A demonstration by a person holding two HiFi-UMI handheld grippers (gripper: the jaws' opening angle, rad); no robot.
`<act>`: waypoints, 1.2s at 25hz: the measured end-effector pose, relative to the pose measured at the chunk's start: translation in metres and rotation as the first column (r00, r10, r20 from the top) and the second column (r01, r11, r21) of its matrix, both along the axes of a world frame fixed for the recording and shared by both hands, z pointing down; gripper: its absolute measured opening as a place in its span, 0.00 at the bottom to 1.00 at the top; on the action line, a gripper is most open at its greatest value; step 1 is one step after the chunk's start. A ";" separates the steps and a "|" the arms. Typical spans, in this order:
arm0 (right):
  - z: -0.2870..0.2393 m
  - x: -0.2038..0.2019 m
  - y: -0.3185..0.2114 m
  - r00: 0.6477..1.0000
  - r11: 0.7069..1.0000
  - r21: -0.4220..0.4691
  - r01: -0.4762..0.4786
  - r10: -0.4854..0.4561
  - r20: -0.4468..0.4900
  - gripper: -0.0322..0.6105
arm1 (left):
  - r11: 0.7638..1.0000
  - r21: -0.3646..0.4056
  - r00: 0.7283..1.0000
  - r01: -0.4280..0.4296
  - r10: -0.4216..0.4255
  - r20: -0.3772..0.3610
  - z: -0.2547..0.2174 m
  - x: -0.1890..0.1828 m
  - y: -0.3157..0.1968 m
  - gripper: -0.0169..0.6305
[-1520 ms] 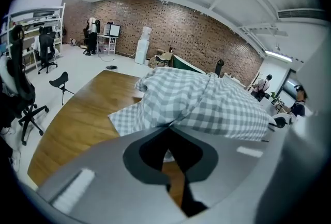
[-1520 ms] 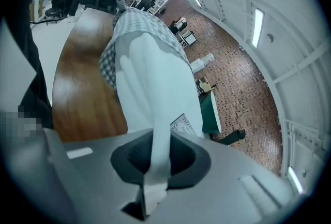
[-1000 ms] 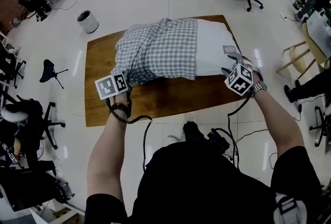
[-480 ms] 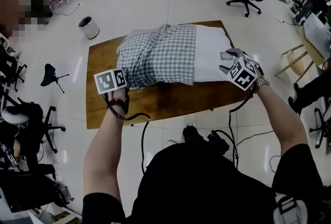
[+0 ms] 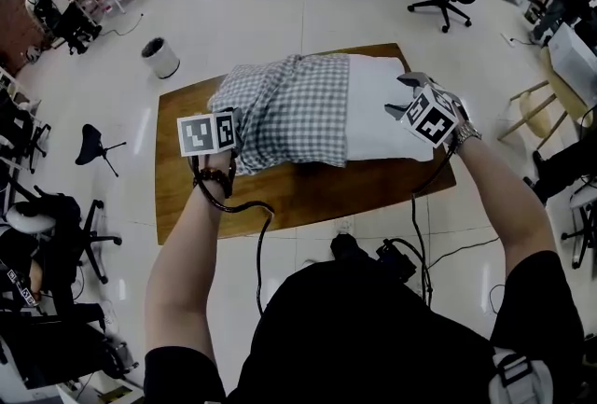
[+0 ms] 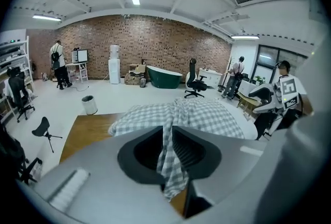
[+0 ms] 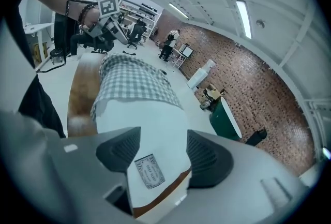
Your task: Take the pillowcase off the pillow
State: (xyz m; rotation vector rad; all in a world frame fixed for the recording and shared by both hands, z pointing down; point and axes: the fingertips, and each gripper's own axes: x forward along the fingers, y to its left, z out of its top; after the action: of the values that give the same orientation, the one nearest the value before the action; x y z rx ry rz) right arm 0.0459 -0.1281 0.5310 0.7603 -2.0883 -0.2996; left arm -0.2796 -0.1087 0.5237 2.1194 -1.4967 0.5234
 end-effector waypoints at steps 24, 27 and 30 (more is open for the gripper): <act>0.001 -0.009 -0.199 0.991 0.978 -0.203 0.055 -0.030 0.128 0.50 | 0.945 -0.042 0.938 -0.324 0.327 0.113 -0.055 0.122 -0.206 0.34; 0.008 -0.012 -0.217 0.989 0.962 -0.260 0.088 -0.053 0.140 0.52 | 0.930 -0.102 0.930 -0.353 0.361 0.074 -0.045 0.134 -0.230 0.38; 0.015 -0.018 -0.232 0.985 0.937 -0.326 0.129 -0.082 0.154 0.53 | 0.913 -0.163 0.924 -0.373 0.381 0.020 -0.034 0.142 -0.252 0.40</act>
State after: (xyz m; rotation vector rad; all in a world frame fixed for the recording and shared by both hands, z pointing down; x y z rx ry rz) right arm 0.0283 -0.3605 0.5461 0.4753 -2.2380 0.0552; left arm -0.1373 -0.3602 0.4894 2.2902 -1.0281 0.8104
